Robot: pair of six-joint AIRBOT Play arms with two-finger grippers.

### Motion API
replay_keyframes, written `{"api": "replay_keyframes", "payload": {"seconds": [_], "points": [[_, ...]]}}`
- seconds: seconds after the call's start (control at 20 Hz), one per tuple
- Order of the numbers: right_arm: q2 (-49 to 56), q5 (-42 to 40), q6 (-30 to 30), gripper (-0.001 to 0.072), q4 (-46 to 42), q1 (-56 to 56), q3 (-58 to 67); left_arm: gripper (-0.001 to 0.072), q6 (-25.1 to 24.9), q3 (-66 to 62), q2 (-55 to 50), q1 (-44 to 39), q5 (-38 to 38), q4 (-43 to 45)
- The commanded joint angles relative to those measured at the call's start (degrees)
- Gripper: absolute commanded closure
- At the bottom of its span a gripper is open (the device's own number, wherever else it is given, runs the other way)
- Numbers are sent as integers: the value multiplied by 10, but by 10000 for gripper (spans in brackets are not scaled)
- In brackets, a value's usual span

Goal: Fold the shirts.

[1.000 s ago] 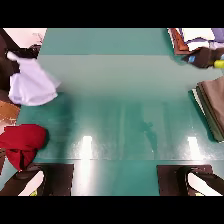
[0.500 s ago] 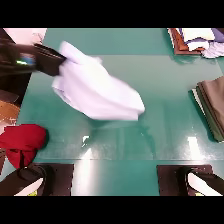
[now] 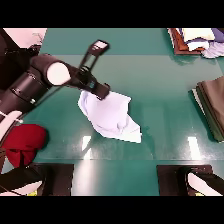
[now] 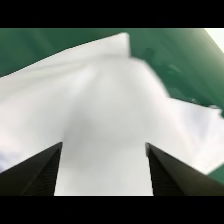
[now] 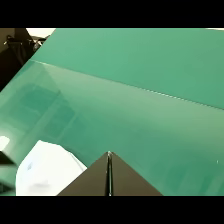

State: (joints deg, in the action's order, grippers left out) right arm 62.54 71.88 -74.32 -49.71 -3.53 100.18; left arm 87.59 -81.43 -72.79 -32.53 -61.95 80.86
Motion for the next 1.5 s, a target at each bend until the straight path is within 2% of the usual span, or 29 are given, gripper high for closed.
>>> {"api": "replay_keyframes", "payload": {"seconds": [0.0, 0.15, 0.25, 0.35, 0.45, 0.6, 0.7, 0.75, 0.8, 0.85, 0.9, 1.0, 1.2, 1.25, 1.3, 1.35, 1.45], "points": [[2, 3, 0, 693, 0, 0, 1, 101, -6, 3, 2, 104, -36, 23], [14, 9, 0, 693, 1, 0, 1, 101, -12, 53, 0, 199, -15, -13], [29, 25, -1, 693, 2, 0, 1, 101, -29, 118, -3, 234, 38, -36], [48, 44, -7, 693, 2, 0, 1, 101, -66, 172, -22, 241, 97, -68], [64, 57, -9, 693, 2, 0, 1, 101, -109, 190, -60, 241, 124, -123], [84, 79, -14, 693, 2, 0, 1, 102, -121, 189, -110, 241, 161, -171], [96, 101, -17, 693, 2, 0, 0, 108, -151, 189, -128, 241, 177, -212], [101, 115, -18, 693, 2, 0, 0, 266, -152, 189, -129, 241, 186, -212], [108, 137, -19, 693, 1, 0, 0, 490, -152, 185, -128, 241, 195, -212], [117, 164, -27, 693, 1, -1, 0, 623, -152, 179, -127, 241, 197, -209], [127, 191, -33, 693, 1, -1, -1, 683, -152, 168, -125, 241, 192, -202], [128, 207, -38, 693, 1, 0, -44, 683, -155, 137, -120, 241, 169, -187], [119, 165, -37, 687, 2, -4, -228, 683, -161, 86, -110, 241, 126, -157], [120, 154, -37, 601, 3, -11, -279, 683, -161, 81, -110, 241, 115, -154], [120, 135, -37, 312, 3, -22, -335, 683, -161, 80, -110, 241, 113, -154], [121, 104, -36, 122, 5, -37, -389, 683, -161, 81, -110, 241, 114, -154], [121, 24, -1, 140, 25, -70, -470, 683, -160, 80, -110, 241, 113, -153]]}}
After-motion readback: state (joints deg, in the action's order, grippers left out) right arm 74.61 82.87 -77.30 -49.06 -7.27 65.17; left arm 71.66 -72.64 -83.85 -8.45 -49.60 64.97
